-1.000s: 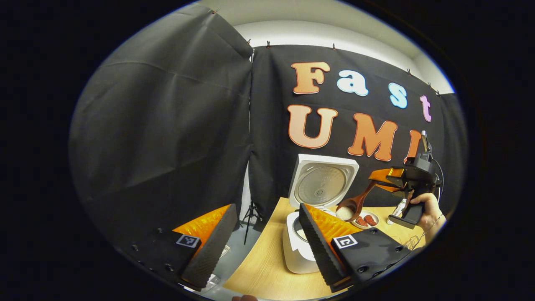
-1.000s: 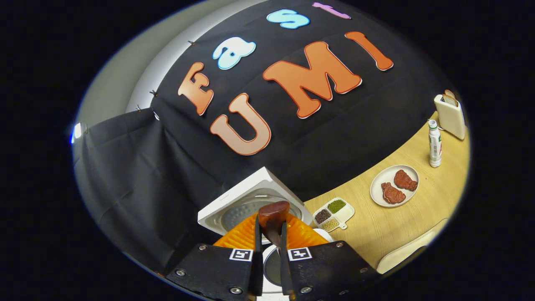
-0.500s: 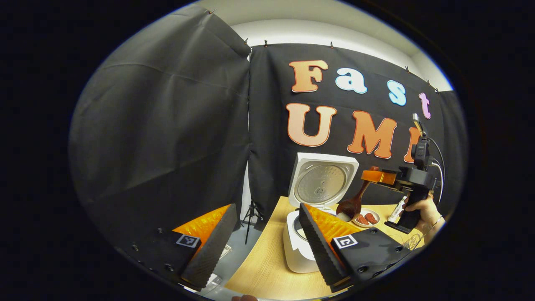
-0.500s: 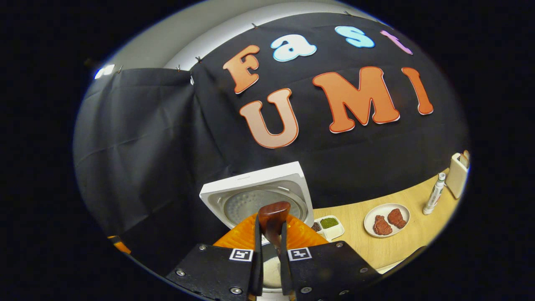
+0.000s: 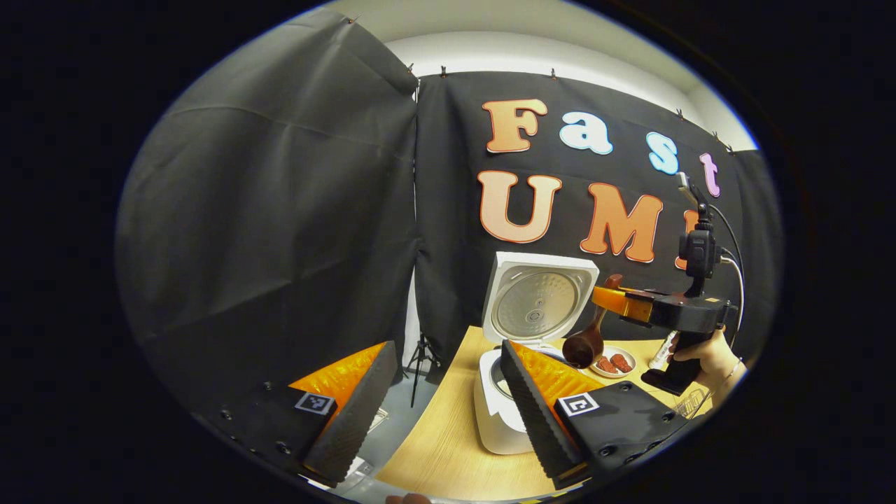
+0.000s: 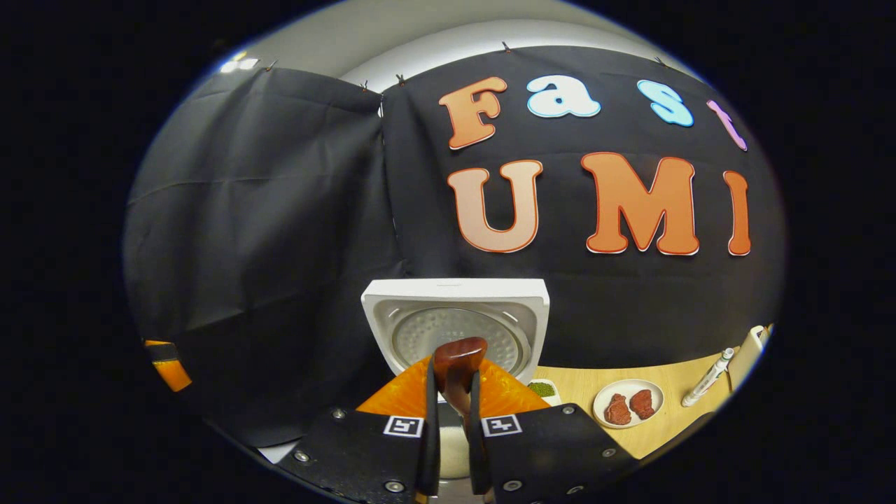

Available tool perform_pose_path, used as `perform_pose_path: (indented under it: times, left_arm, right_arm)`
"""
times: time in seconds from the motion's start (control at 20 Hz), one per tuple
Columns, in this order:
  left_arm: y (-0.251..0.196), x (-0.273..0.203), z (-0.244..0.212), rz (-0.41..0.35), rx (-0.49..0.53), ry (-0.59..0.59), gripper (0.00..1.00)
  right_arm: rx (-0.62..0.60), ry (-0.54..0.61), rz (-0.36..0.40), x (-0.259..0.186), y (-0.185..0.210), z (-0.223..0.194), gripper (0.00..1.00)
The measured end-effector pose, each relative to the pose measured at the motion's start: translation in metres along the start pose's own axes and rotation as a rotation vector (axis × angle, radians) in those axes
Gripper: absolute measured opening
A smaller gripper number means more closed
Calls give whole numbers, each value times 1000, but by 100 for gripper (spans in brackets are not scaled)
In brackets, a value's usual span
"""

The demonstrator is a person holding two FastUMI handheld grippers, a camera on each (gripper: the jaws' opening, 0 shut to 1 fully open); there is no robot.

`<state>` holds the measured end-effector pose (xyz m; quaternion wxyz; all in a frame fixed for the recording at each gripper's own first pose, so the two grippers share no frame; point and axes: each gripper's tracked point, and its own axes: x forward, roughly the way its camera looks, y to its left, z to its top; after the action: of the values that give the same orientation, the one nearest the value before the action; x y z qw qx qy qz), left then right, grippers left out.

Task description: Close the left gripper, press the button to open the rice cooker; take a wooden spoon from the chopstick holder with the right hand, scoop a spoonful of rice and pour it into the rice cooker, then put the wooden spoon back into the chopstick holder.

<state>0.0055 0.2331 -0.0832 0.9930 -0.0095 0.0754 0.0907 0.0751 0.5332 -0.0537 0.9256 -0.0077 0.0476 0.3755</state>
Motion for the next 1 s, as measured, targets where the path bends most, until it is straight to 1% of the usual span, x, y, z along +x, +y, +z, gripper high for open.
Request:
perform_pose_path:
  times: [0.1,0.25,0.35,0.4,0.45,0.55,0.75,0.9,1.0]
  left_arm:
    - [-2,-2,-2,0,-1,1,100]
    - [-7,-3,-3,-2,-3,5,100]
    - [-13,-2,-1,-6,0,5,98]
    - [-17,1,1,-9,3,2,100]
    - [-23,2,2,-15,7,-2,100]
    - [-35,6,7,-27,7,-11,100]
    - [-60,16,13,-61,-6,-19,100]
    - [-75,24,18,-69,17,-33,100]
    - [-85,29,20,-75,15,-38,100]
  right_arm:
    - [45,4,-4,-1,-1,-2,16]
    - [190,-3,-7,-7,-9,3,16]
    - [260,-12,-22,-18,-24,8,16]
    - [285,-20,-35,-29,-38,12,16]
    - [307,-33,-51,-39,-54,16,16]
    - [355,-53,-96,-58,-98,23,16]
    - [403,-85,-227,-107,-192,16,16]
    - [436,-101,-313,-151,-247,7,16]
    - [445,-106,-372,-179,-280,-1,16]
